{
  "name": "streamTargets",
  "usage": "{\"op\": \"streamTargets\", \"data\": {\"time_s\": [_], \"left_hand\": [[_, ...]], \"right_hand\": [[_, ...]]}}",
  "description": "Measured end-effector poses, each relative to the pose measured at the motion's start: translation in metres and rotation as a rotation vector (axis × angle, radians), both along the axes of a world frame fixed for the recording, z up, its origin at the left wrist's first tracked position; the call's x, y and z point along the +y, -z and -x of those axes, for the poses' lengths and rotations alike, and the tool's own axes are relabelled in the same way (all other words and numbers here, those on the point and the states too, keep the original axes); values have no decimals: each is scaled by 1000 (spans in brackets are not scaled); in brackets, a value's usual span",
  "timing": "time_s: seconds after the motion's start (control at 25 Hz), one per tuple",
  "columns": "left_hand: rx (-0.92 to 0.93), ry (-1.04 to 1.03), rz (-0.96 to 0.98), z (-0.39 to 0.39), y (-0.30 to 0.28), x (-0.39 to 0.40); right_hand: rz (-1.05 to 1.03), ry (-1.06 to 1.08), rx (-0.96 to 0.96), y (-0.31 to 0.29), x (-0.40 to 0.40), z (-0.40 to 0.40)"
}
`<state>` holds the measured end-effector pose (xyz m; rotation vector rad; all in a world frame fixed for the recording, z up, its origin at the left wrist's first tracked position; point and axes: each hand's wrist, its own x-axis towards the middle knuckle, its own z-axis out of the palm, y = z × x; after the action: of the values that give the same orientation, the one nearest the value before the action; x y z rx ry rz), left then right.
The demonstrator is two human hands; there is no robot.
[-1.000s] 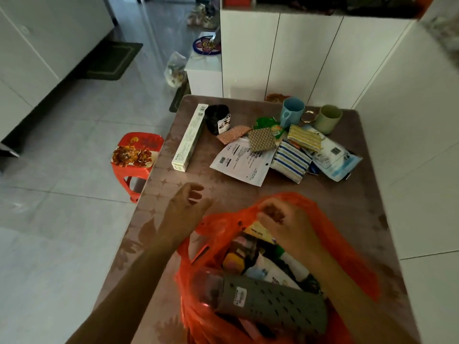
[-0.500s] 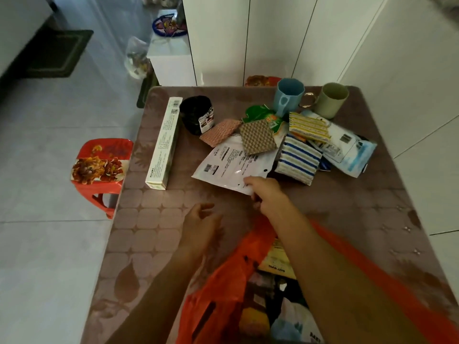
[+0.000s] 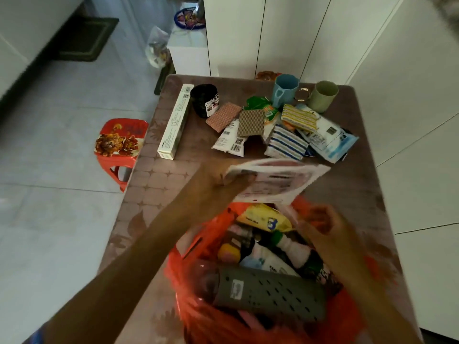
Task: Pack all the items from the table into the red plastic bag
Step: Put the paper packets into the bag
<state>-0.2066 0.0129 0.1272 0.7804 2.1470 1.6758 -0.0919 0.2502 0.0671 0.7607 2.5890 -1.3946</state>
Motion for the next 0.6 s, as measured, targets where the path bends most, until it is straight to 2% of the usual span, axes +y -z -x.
{"op": "streamTargets", "data": {"time_s": [0.04, 0.08, 0.12, 0.16, 0.2, 0.24, 0.28, 0.32, 0.36, 0.4, 0.48, 0.52, 0.6], "left_hand": [[126, 101, 227, -17, -3, 3], [138, 208, 391, -34, -2, 5], [71, 274, 474, -47, 2, 6], [13, 271, 496, -57, 10, 6], [7, 186, 524, -61, 20, 6], [98, 26, 620, -62, 31, 7], [203, -170, 798, -59, 43, 6], [225, -346, 990, -56, 53, 5], [125, -456, 1093, -52, 66, 3], [-19, -483, 1090, -49, 73, 2], [-266, -460, 796, -52, 84, 2], [-267, -505, 627, -54, 86, 2], [-245, -722, 298, -49, 70, 9]], "right_hand": [[-195, -83, -24, -1, 16, -9], [-393, -179, -71, 0, 31, -18], [-555, -274, -138, 3, 44, -26], [-624, -347, -226, 6, 54, -31], [-617, -394, -307, 10, 61, -35], [-579, -417, -359, 10, 65, -38], [-511, -420, -357, 8, 65, -38], [-410, -388, -318, 5, 61, -36], [-302, -321, -262, 4, 57, -35], [-198, -228, -205, 2, 54, -33], [-22, -77, -88, -7, 50, -25], [46, -44, -24, -14, 50, -22], [106, 8, 108, -38, 52, -15]]}}
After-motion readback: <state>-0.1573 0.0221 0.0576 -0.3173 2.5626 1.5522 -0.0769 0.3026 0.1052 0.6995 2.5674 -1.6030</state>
